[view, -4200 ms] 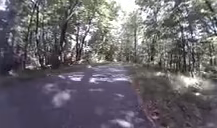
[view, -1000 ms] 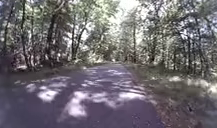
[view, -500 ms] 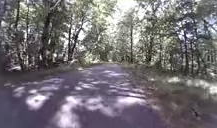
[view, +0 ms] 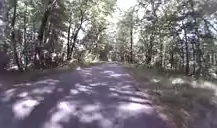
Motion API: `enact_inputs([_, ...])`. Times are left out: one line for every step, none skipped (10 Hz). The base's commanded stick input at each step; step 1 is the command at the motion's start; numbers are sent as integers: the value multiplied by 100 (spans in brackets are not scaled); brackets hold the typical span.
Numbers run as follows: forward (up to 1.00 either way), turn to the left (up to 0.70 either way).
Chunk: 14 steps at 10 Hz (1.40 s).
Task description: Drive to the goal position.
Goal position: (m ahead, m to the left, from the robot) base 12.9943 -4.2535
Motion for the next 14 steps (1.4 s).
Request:
enact_inputs([45, 0])
enact_inputs([45, 0])
enact_inputs([45, 0])
enact_inputs([45, 0])
enact_inputs([45, 0])
enact_inputs([45, 0])
enact_inputs([45, 0])
enact_inputs([45, 0])
enact_inputs([45, 0])
enact_inputs([45, 0])
enact_inputs([45, 0])
enact_inputs([45, 0])
enact_inputs([45, 0])
enact_inputs([45, 0])
